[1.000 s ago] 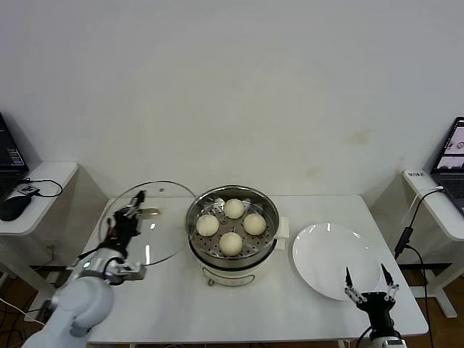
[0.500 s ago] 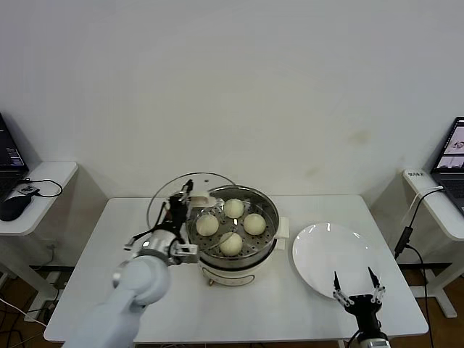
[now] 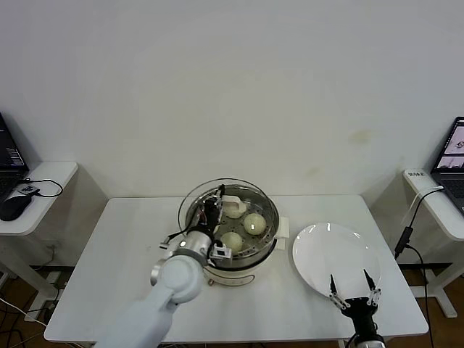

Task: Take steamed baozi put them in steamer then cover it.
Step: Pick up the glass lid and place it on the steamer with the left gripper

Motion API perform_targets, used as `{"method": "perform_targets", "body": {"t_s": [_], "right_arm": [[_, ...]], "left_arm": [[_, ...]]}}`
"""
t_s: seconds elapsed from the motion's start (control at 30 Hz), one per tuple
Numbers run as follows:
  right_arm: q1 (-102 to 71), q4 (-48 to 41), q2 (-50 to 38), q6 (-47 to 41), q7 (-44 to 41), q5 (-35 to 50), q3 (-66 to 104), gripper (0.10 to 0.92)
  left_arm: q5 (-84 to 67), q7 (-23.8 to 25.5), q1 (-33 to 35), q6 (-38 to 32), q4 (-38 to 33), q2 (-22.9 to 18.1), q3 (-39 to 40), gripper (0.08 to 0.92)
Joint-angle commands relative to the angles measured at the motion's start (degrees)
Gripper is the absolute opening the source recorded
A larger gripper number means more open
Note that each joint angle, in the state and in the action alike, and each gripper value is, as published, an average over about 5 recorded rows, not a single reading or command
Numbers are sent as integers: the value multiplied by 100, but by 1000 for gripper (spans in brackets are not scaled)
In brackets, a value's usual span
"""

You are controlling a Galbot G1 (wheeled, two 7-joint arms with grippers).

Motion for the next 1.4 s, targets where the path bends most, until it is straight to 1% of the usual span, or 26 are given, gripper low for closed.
{"method": "perform_targets", "body": {"t_s": [0.03,0.5,0.87,1.17,1.27,1.4], "right_arm": [[-23,-13,8,11,-4,-51,-34,823],[-45,-52,-15,36,-24,-62,-23,823],[-55,-81,-12,58,-27,-105,-35,823],[-61,-108,-18,91,-33,-124,-24,823],[-62,-119,-19,101,-33,-134,-25,822],[-62,-129,-12,113,-32,-154,-40,823]], "left_arm": [[250,40,-83,-17,304,-296,246,156],[242,-62,-106,-149,635,-340,113,156],[201,-115,-115,-182,711,-357,95,156],[-10,-312,-59,-190,775,-399,33,156],[-14,-322,-11,-192,673,-379,-4,186],[-58,-355,112,-192,427,-321,-64,291]]}}
